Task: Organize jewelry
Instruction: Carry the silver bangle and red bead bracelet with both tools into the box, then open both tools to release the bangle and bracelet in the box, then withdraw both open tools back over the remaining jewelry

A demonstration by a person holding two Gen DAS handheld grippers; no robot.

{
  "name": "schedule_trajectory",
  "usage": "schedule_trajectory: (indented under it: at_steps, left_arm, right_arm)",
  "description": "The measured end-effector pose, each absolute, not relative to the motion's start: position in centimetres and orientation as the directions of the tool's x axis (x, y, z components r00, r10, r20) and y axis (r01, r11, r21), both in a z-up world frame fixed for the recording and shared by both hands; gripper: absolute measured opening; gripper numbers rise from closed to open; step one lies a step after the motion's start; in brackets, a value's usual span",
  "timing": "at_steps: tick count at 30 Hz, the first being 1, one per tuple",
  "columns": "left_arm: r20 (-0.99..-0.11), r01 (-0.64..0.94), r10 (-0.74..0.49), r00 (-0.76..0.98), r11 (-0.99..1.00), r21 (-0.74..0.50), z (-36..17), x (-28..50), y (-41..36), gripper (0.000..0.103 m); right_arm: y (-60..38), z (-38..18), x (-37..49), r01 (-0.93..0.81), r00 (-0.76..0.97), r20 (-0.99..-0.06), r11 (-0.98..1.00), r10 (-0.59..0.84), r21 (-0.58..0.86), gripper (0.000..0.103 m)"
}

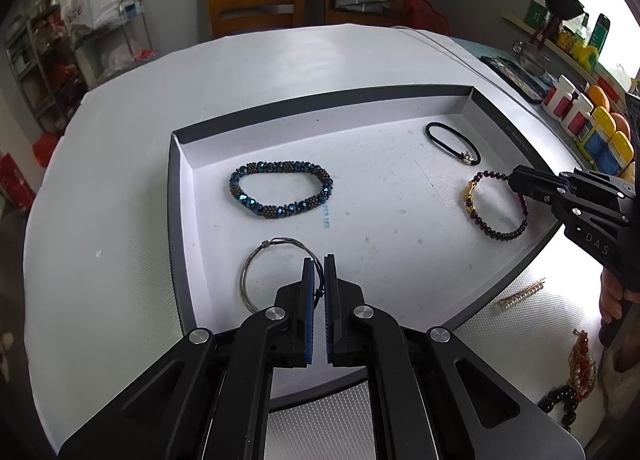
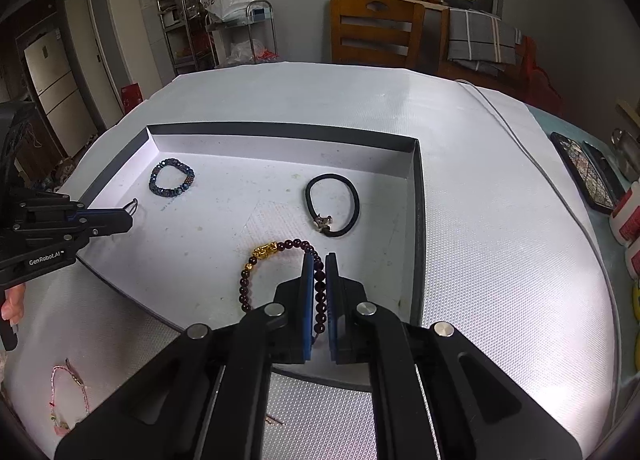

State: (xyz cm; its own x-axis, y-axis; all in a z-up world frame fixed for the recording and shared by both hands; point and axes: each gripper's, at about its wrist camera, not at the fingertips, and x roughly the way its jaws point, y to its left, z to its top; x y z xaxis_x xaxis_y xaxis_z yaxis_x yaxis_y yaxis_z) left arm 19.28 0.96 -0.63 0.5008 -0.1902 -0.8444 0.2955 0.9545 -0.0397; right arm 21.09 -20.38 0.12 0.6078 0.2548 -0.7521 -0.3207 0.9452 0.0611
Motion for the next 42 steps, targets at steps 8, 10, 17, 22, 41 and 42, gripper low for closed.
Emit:
schedule_trajectory:
  at_steps: [8,10,17,22,41,42]
  left_arm:
    - [-0.848,0.288,-0.196,0.493,0.956,-0.054,-1.1,19.5,1.1,0.005]
    - [-0.845,0.286,-0.200,0.496,0.956,-0.058,-1.0,19.5,1.1,0.005]
    - [-0.807,0.288,-0.223,0.546,0.955,-0.069,1.0,18.1,1.2,0.039]
    - [-0.774,0.300,-0.238,0.586,0.952,-0.066,3.2,16.0,1.4,0.051]
    - [-0.697,0.298,-0.240,0.675,0.954,-0.040,5.8,7.7,2.2,0.089]
    - [-0.696,0.301,-0.244,0.675,0.953,-0.042,5.9,7.4,2.2,0.089]
  right_arm:
    - [-20.6,-0.3,21.4,-0.320,0.602,-0.759,0.946,0.249,0.056,0.006]
    - [-20.5,-0.3,21.4,-0.321,0.606,-0.755,0.945,0.250,0.055,0.006]
    - [-20.6,1.2,20.5,-0.318,0.638,-0.723,0.946,0.265,0.067,0.019]
    - [-21.7,3.7,18.7,-0.296,0.674,-0.685,0.951,0.277,0.093,0.050]
    - [-22.8,6.5,11.2,-0.298,0.693,-0.671,0.952,0.263,0.065,0.097]
    - [-22.7,6.5,10.9,-0.301,0.691,-0.673,0.951,0.263,0.063,0.097]
